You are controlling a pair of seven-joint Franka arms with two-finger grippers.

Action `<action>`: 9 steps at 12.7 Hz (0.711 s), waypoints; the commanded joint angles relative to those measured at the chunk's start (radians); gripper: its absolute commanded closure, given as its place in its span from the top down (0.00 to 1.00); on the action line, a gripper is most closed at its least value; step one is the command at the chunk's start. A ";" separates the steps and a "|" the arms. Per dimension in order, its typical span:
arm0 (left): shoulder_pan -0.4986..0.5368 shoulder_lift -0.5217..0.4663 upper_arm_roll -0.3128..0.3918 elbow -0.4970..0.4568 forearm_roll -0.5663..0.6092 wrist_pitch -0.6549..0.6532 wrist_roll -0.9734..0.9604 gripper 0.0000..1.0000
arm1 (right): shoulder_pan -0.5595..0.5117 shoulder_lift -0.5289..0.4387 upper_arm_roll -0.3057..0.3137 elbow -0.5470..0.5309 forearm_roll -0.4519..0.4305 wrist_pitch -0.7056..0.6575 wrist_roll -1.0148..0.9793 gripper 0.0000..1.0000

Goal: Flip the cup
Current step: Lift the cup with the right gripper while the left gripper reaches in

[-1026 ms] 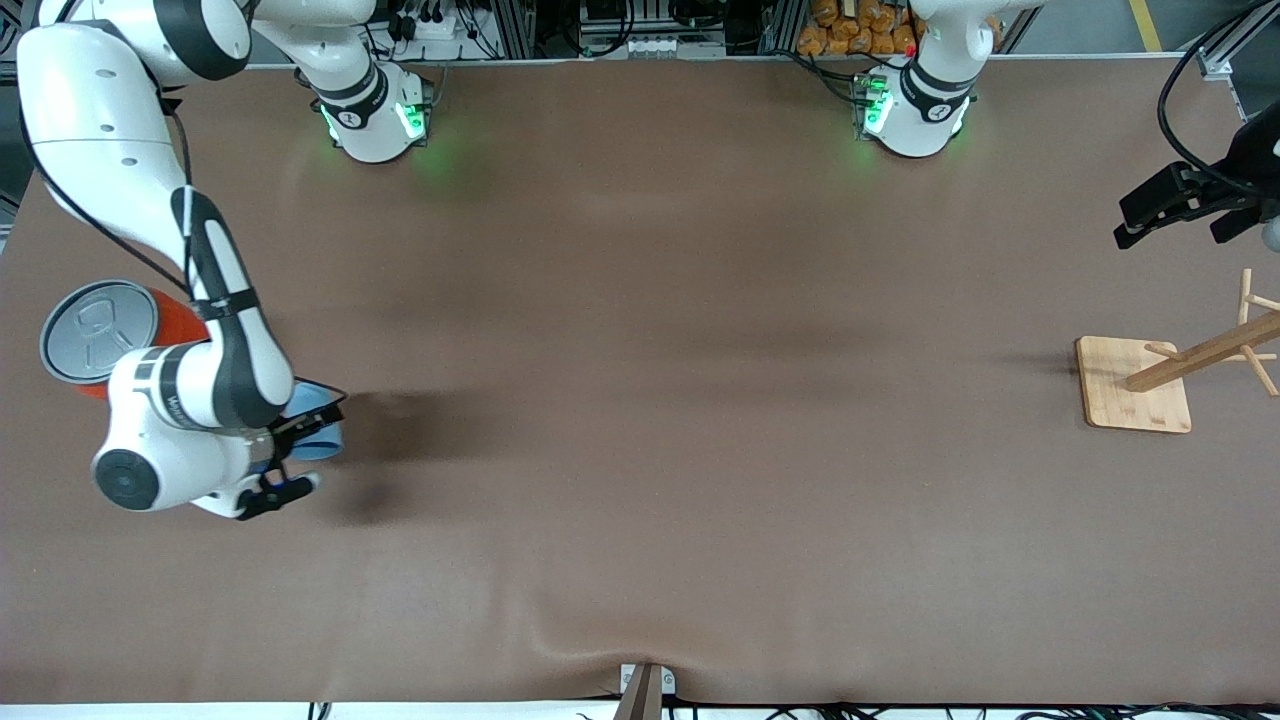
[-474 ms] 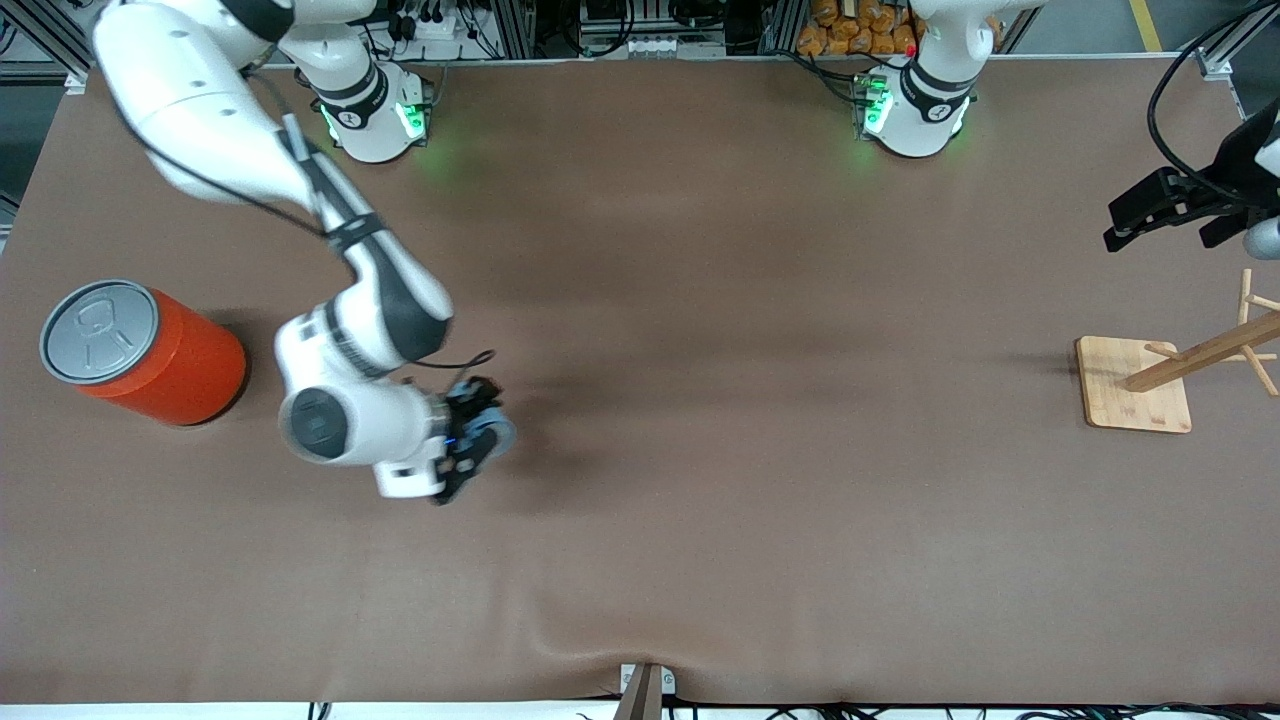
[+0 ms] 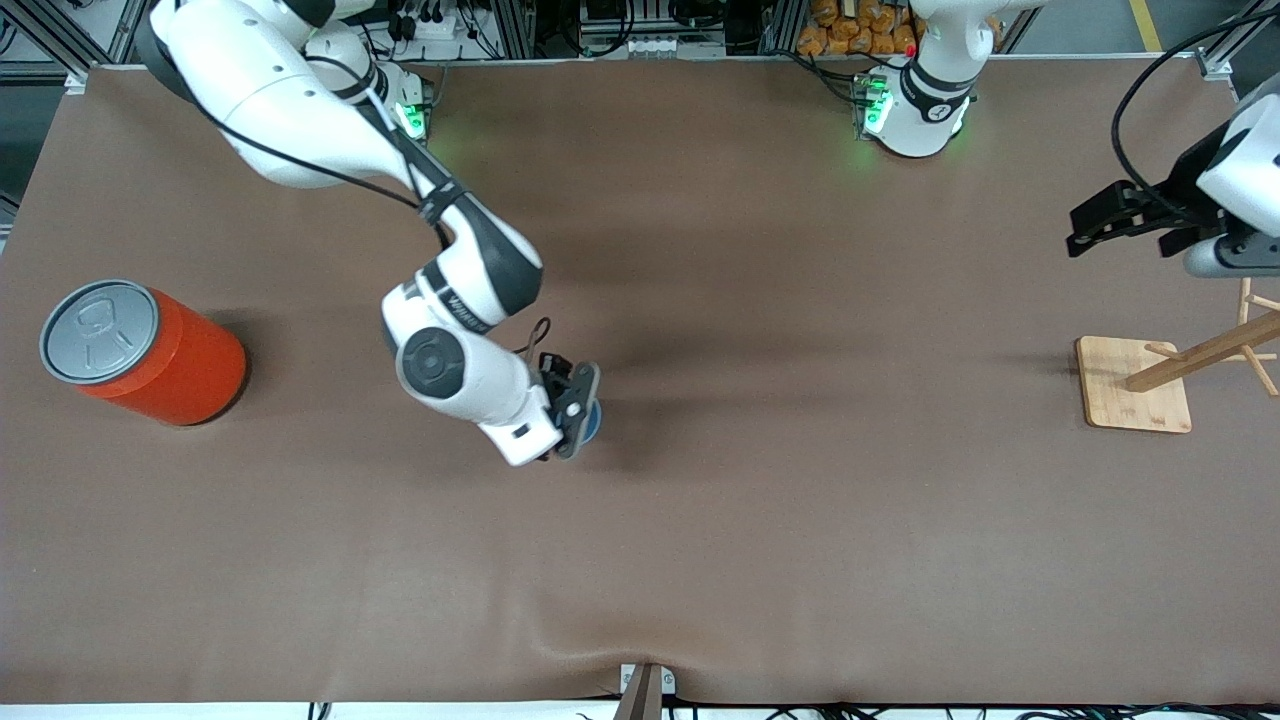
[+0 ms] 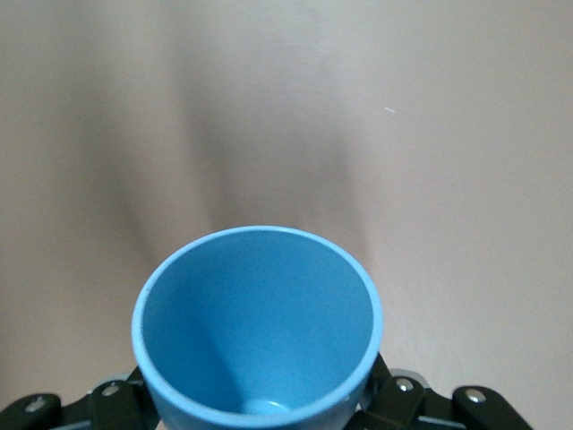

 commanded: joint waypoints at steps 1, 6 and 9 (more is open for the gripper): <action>-0.004 0.064 -0.006 0.021 -0.072 -0.018 -0.005 1.00 | 0.133 0.041 -0.064 0.004 -0.114 0.041 -0.015 0.51; -0.076 0.153 -0.009 0.034 -0.096 -0.003 0.003 1.00 | 0.363 0.108 -0.245 0.008 -0.124 0.136 0.074 0.53; -0.107 0.228 -0.023 0.028 -0.163 0.066 0.018 1.00 | 0.374 0.113 -0.273 0.013 -0.133 0.155 0.065 1.00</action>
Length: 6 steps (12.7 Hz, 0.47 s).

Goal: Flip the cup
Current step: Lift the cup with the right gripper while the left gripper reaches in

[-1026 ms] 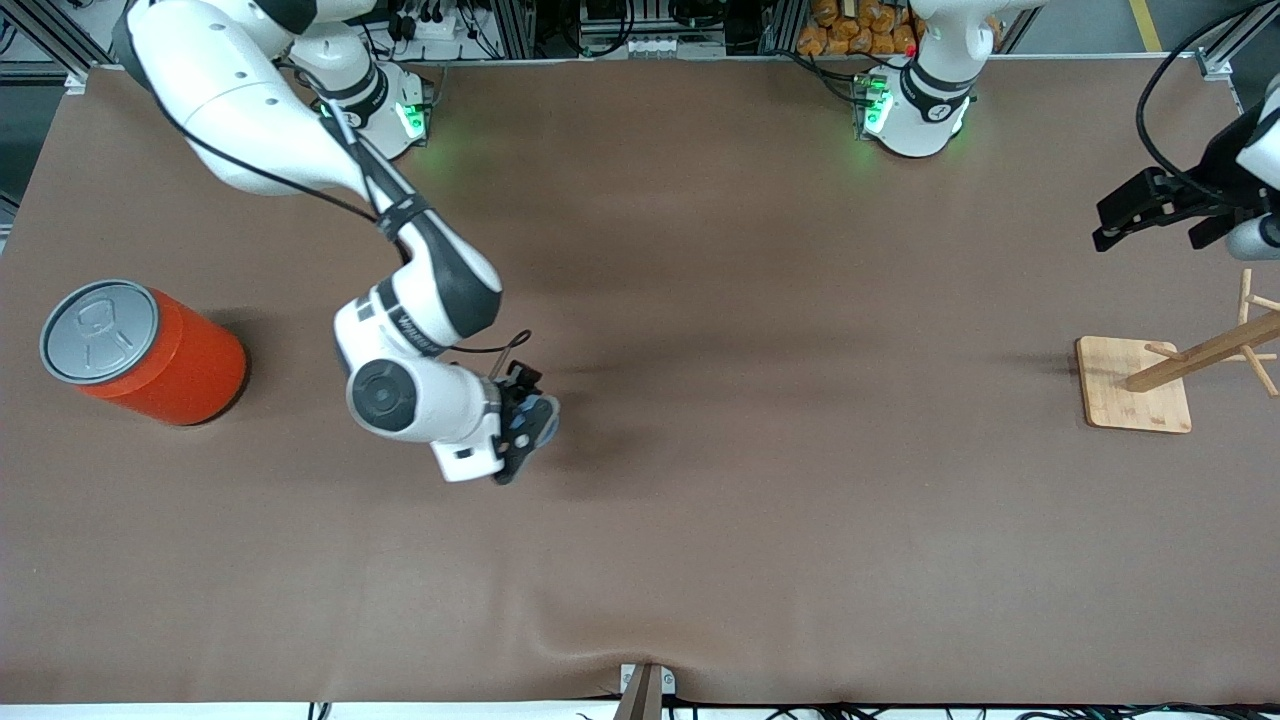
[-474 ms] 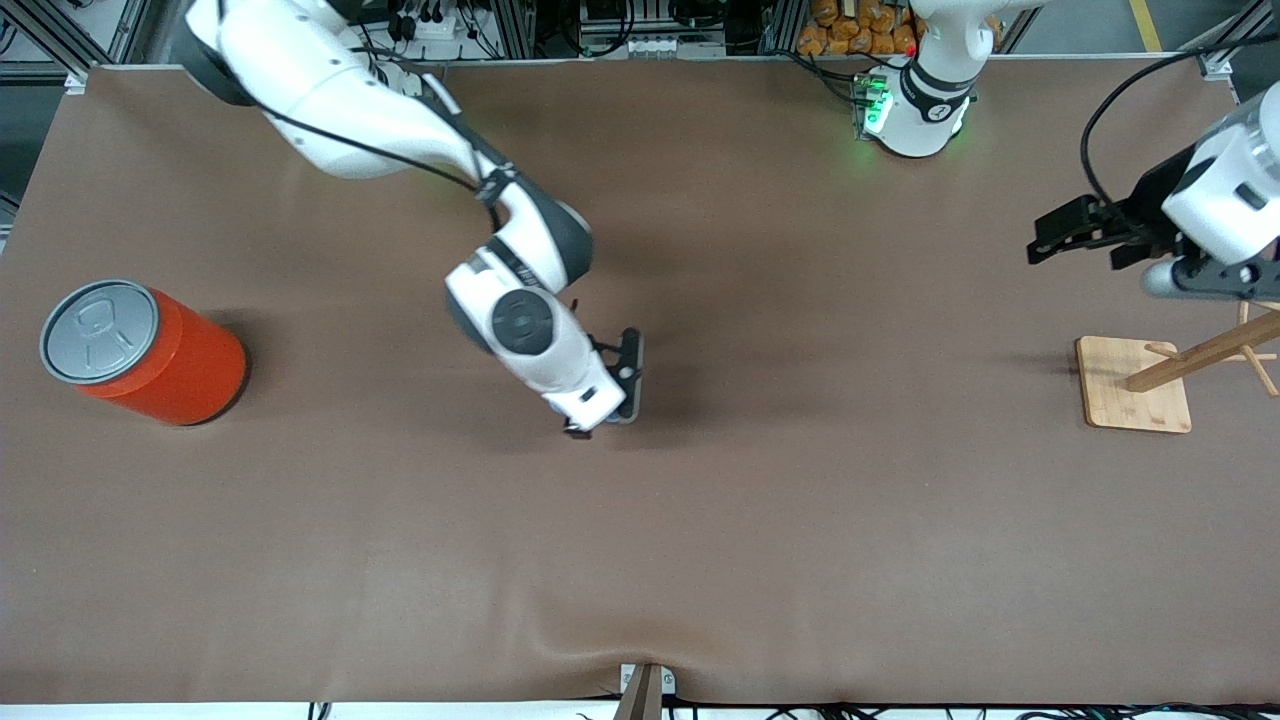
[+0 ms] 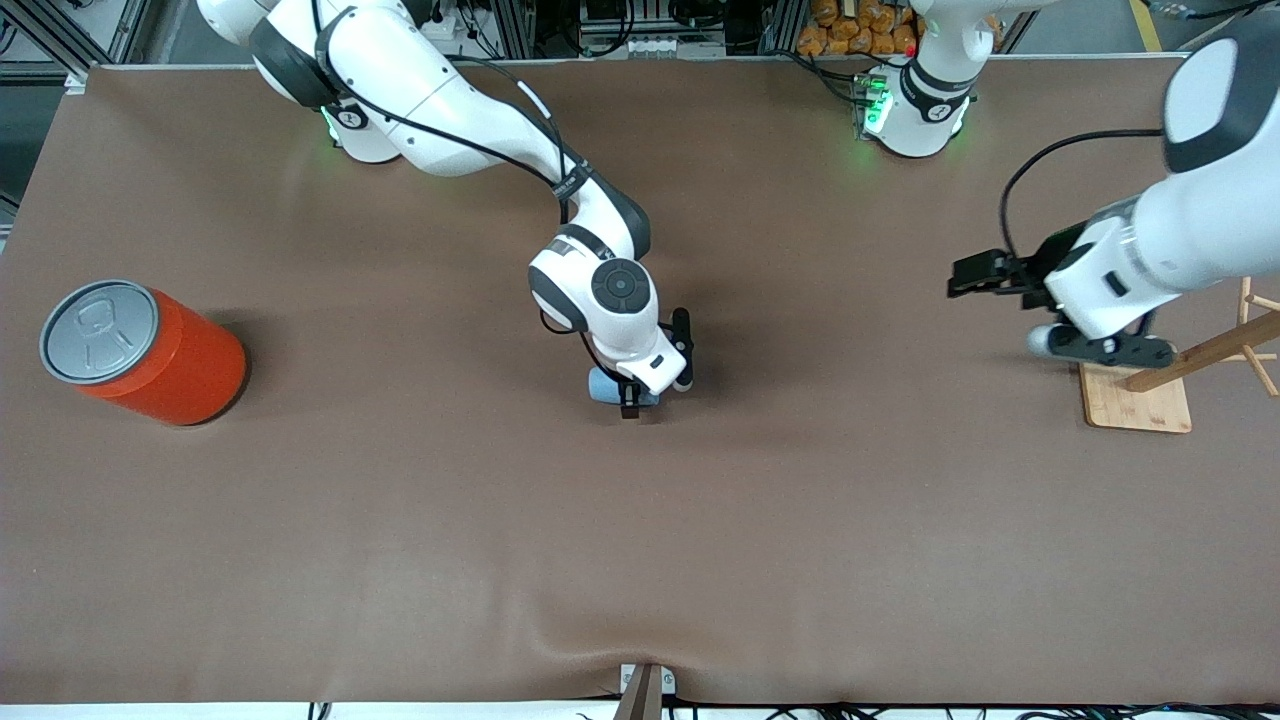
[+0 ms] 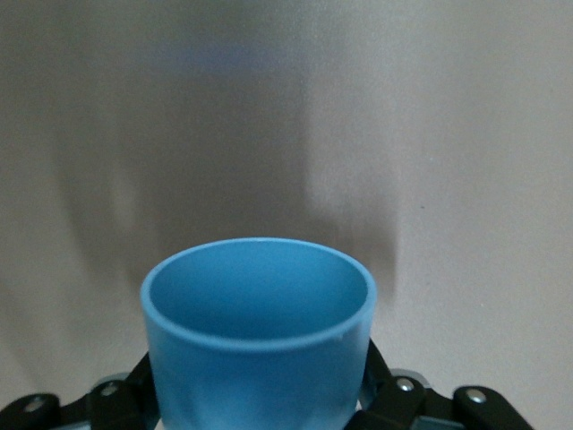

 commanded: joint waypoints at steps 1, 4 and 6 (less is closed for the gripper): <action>-0.009 0.095 -0.018 0.020 -0.114 0.019 0.017 1.00 | -0.007 -0.008 -0.013 0.024 -0.031 -0.007 -0.003 1.00; -0.013 0.202 -0.020 0.016 -0.319 0.056 0.014 1.00 | -0.007 -0.071 0.001 0.027 -0.021 -0.104 -0.002 1.00; -0.071 0.253 -0.021 0.019 -0.357 0.155 0.016 1.00 | -0.004 -0.153 0.007 0.025 0.011 -0.151 0.027 1.00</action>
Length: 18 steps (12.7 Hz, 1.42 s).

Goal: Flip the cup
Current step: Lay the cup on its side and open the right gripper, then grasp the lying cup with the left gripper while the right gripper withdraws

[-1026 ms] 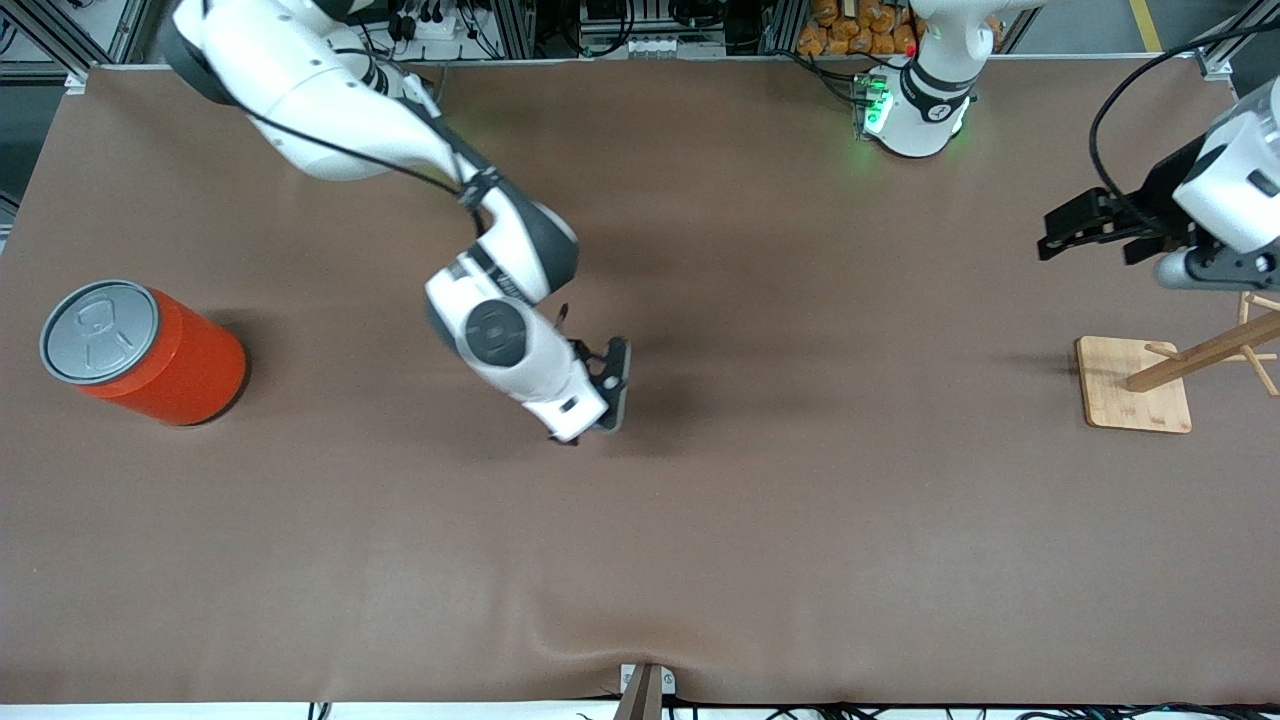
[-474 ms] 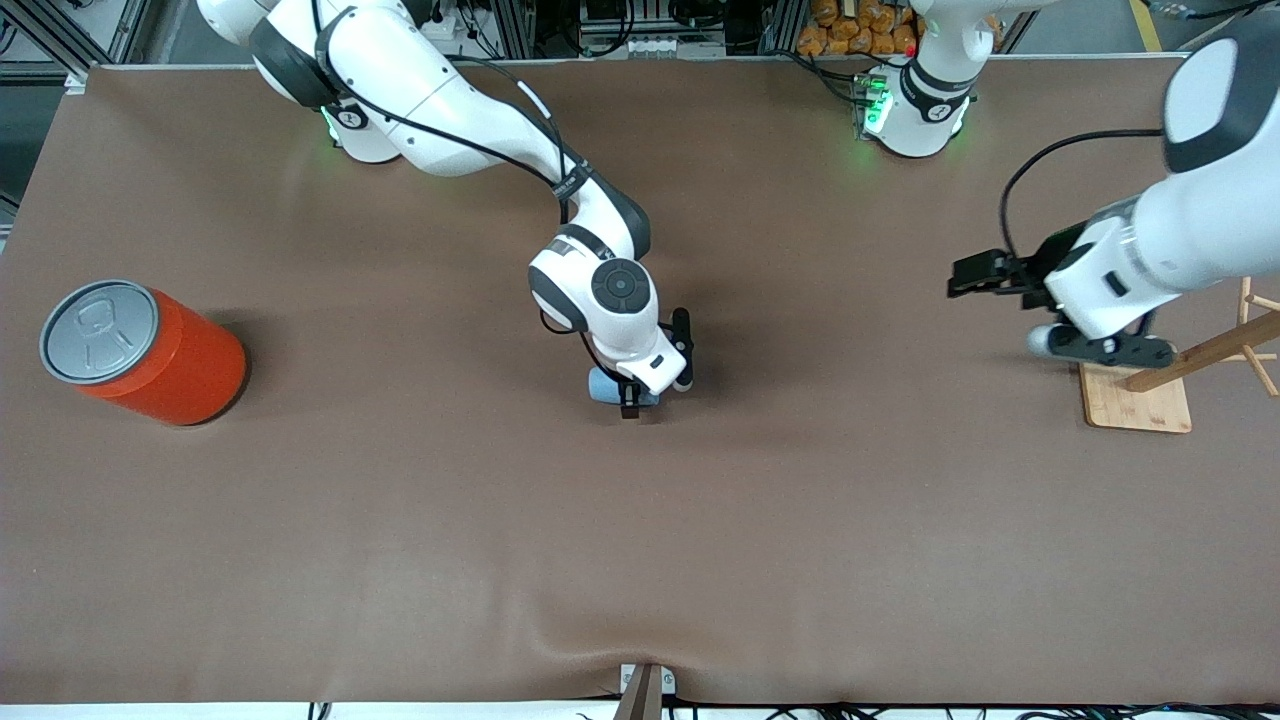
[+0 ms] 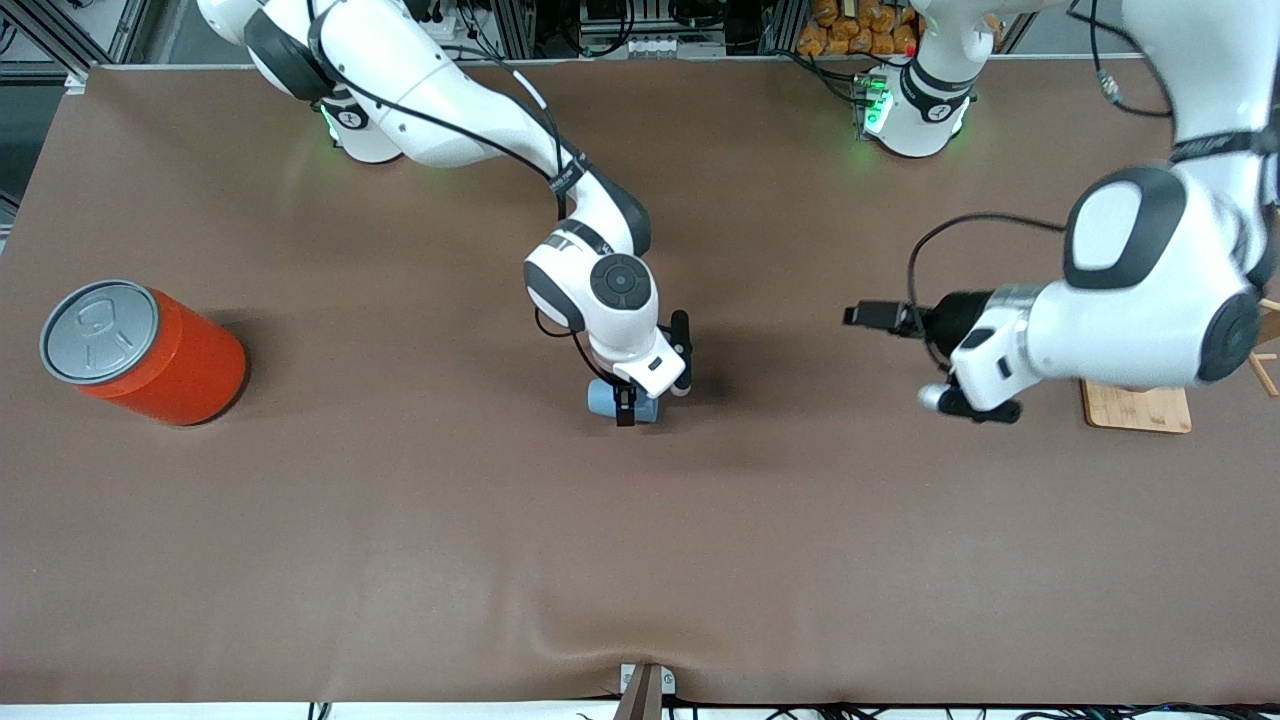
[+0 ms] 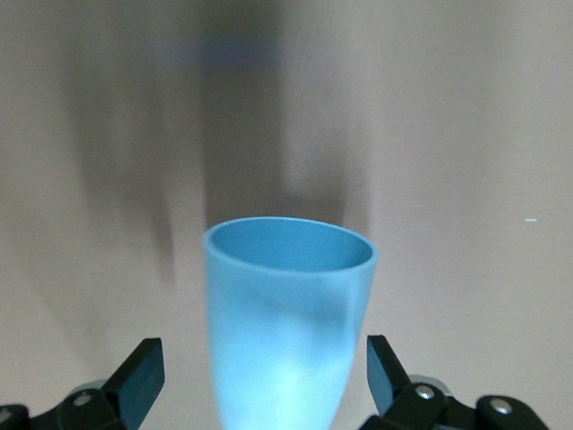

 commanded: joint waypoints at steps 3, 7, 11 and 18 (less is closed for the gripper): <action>-0.086 0.112 -0.007 0.022 -0.122 0.129 0.003 1.00 | -0.042 -0.192 0.004 -0.020 0.115 -0.157 0.085 1.00; -0.098 0.147 -0.008 -0.053 -0.253 0.180 0.027 1.00 | -0.130 -0.326 -0.033 -0.005 0.111 -0.340 0.304 1.00; -0.117 0.230 -0.008 -0.105 -0.411 0.321 0.255 0.99 | -0.286 -0.465 -0.063 -0.017 0.129 -0.405 0.437 1.00; -0.203 0.486 -0.002 0.072 -0.629 0.574 0.519 0.77 | -0.534 -0.620 -0.063 -0.035 0.137 -0.617 0.508 1.00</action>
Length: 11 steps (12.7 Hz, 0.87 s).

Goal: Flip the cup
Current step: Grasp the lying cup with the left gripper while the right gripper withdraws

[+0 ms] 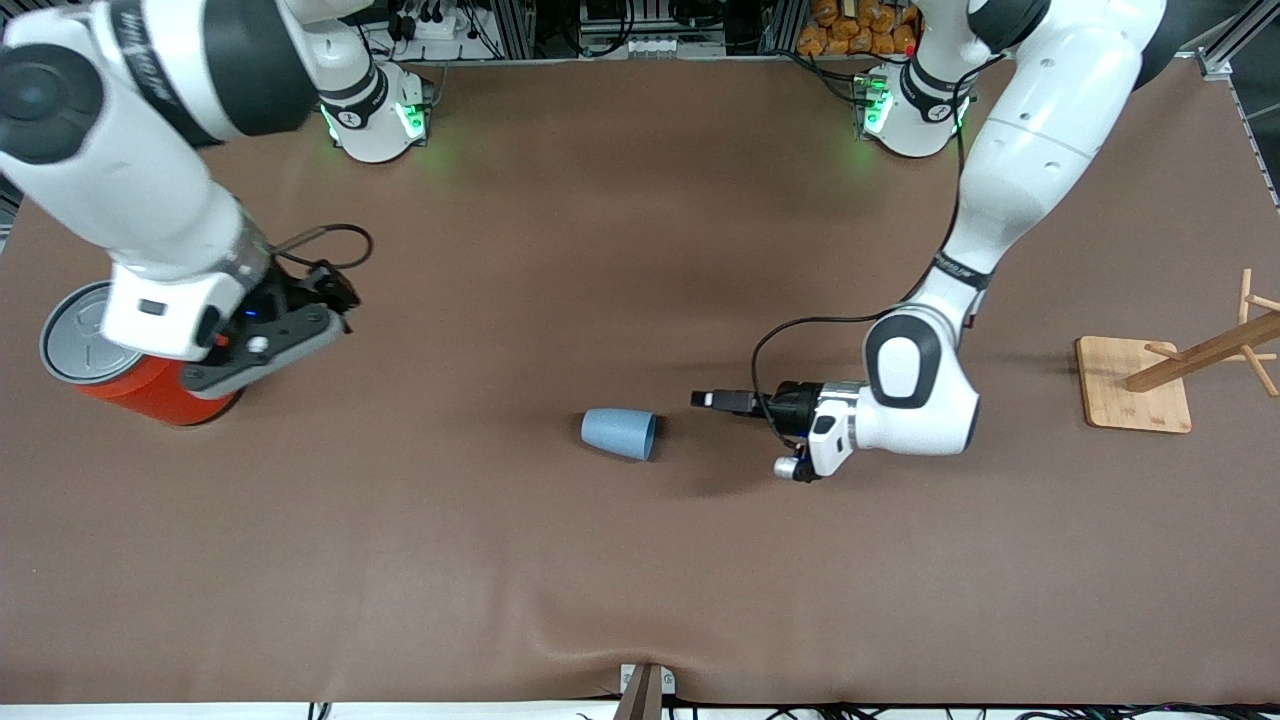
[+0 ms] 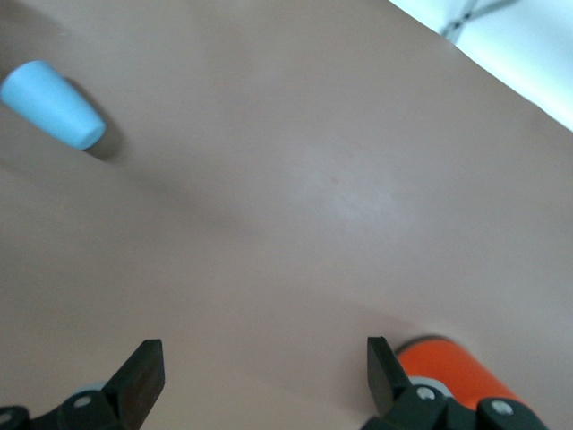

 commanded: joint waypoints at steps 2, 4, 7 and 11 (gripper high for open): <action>-0.040 0.141 0.004 0.161 -0.068 0.061 0.107 0.75 | -0.168 -0.117 0.001 -0.047 0.081 -0.126 0.012 1.00; -0.082 0.176 0.006 0.211 -0.072 0.133 0.113 0.77 | -0.174 -0.164 -0.075 -0.063 0.096 -0.180 0.015 1.00; -0.131 0.206 0.004 0.236 -0.087 0.204 0.113 0.77 | -0.174 -0.229 -0.157 -0.116 0.139 -0.197 0.020 1.00; -0.168 0.210 0.006 0.230 -0.153 0.221 0.113 0.72 | -0.176 -0.303 -0.160 -0.175 0.141 -0.205 0.145 1.00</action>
